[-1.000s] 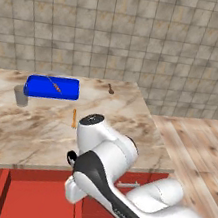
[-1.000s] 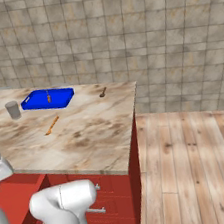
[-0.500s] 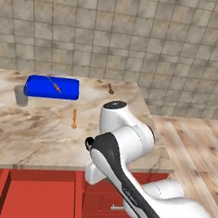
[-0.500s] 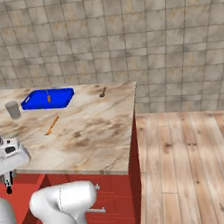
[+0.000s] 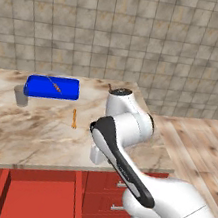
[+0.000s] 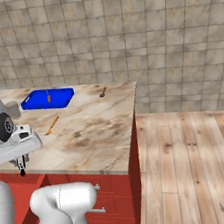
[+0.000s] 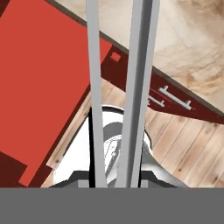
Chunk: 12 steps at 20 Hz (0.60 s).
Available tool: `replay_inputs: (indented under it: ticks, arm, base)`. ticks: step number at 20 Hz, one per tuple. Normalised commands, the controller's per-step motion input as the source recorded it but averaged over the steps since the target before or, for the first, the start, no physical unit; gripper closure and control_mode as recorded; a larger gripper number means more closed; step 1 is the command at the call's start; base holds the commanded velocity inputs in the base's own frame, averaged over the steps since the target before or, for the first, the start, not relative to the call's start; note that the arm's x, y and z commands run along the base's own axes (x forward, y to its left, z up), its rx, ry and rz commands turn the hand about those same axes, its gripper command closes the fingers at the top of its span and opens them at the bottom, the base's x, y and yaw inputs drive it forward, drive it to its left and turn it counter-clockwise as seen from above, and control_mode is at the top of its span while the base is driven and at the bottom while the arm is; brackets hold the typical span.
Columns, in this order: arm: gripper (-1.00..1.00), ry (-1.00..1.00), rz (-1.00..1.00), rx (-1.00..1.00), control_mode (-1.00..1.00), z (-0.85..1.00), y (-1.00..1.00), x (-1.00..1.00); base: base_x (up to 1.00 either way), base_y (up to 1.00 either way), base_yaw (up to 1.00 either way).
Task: Take the tongs from the drawer on the left and place them on the dining counter next to the tray containing the kebab skewer.
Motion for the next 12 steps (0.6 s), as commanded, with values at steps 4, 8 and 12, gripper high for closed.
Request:
replay_inputs:
  ticks: [4, 8, 12]
  arm:
    - [1.0, -0.08, -0.11, 0.0, -1.0, 0.25, -0.21, 0.03]
    - [1.0, -0.01, -0.13, 0.0, -1.0, 0.22, -0.46, 0.0]
    - [1.0, -0.1, -0.05, 0.0, -1.0, 0.1, -0.53, 0.16]
  base:
    - [0.0, 0.0, 0.0]
    - [0.0, 0.0, 0.0]
    - [0.0, 0.0, 0.0]
